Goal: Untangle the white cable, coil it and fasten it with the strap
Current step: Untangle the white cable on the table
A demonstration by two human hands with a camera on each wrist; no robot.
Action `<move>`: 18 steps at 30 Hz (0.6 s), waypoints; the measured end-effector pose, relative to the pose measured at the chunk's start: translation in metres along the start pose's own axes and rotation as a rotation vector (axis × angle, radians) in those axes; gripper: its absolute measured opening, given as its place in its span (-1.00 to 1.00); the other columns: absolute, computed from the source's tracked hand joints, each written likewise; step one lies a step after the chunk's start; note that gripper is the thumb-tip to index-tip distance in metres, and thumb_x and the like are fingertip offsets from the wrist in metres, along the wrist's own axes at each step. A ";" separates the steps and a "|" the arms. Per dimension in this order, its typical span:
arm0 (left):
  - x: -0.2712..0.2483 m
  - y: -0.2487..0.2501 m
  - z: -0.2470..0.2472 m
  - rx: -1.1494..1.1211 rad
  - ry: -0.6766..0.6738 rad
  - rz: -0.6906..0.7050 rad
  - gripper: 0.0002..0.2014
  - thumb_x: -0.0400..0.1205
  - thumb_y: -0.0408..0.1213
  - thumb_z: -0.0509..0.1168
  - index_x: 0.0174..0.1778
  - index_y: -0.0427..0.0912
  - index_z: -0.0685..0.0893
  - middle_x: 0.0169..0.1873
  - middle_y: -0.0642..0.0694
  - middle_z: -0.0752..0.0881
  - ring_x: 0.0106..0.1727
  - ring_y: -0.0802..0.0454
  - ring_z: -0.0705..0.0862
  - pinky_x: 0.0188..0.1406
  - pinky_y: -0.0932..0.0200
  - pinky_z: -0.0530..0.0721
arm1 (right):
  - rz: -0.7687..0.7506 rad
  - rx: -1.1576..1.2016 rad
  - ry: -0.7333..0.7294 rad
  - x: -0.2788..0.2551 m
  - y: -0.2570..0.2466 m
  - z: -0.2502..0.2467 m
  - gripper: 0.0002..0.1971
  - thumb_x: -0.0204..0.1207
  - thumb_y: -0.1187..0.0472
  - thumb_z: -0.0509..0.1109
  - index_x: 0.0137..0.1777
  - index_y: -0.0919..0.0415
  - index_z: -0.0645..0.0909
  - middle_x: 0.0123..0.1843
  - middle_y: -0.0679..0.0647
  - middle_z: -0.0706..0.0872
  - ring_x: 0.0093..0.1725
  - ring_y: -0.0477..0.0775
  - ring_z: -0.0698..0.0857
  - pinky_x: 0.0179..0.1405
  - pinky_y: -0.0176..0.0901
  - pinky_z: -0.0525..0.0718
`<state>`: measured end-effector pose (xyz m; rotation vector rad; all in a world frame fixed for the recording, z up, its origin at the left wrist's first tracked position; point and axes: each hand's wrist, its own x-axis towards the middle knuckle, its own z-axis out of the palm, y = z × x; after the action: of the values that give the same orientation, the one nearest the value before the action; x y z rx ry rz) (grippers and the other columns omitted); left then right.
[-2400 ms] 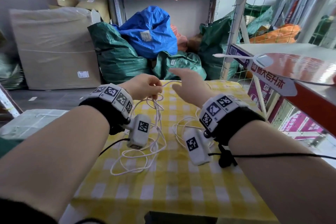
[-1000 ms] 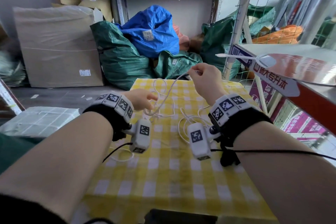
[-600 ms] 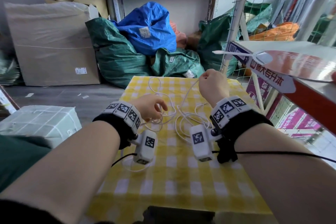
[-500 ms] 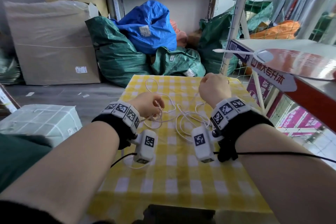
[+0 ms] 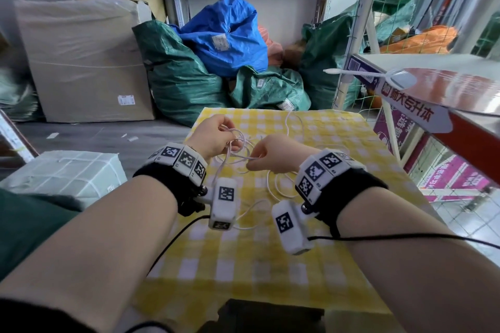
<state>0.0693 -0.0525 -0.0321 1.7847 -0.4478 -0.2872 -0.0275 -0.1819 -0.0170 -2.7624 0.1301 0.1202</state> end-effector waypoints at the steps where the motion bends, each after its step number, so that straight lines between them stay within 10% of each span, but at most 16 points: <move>1: -0.001 0.002 -0.001 -0.026 -0.007 -0.008 -0.78 0.61 -0.62 0.20 -0.23 -0.21 0.49 -0.26 -0.26 0.55 -0.35 -0.12 0.68 -0.33 0.12 0.75 | -0.005 0.004 0.003 0.001 -0.001 0.000 -0.71 0.54 0.01 0.38 0.06 0.21 0.75 -0.08 0.10 0.80 -0.27 -0.01 0.65 -0.17 -0.07 0.70; 6: -0.005 0.010 -0.013 0.132 -0.072 -0.134 -0.68 0.47 -0.73 0.22 -0.19 -0.17 0.51 -0.22 -0.30 0.60 -0.29 -0.22 0.70 -0.18 -0.18 0.78 | -0.032 0.149 0.100 0.000 -0.001 -0.006 -0.68 0.56 -0.08 0.35 -0.13 0.14 0.79 -0.54 -0.07 0.47 -0.60 -0.15 0.36 -0.63 -0.34 0.28; 13: -0.018 0.023 -0.012 0.524 -0.230 -0.281 -0.79 0.65 -0.46 0.03 0.15 -0.18 0.45 -0.31 -0.27 0.62 -0.39 -0.21 0.68 -0.26 -0.06 0.73 | 0.008 0.213 0.320 0.004 0.001 -0.011 -0.76 0.55 0.04 0.38 -0.16 0.20 0.76 -0.47 -0.09 0.53 -0.50 -0.16 0.44 -0.54 -0.31 0.34; 18: -0.017 0.035 -0.004 1.119 -0.099 0.220 -0.72 0.54 -0.27 0.35 0.18 -0.06 0.65 0.01 -0.09 0.68 0.09 -0.08 0.62 -0.06 0.17 0.49 | -0.022 0.196 0.393 0.003 -0.003 -0.016 -0.78 0.56 0.07 0.37 -0.13 0.21 0.74 -0.43 -0.13 0.49 -0.43 -0.18 0.43 -0.50 -0.32 0.32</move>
<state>0.0508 -0.0490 0.0019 2.7713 -0.9926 0.0717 -0.0228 -0.1854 -0.0020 -2.5567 0.2021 -0.4214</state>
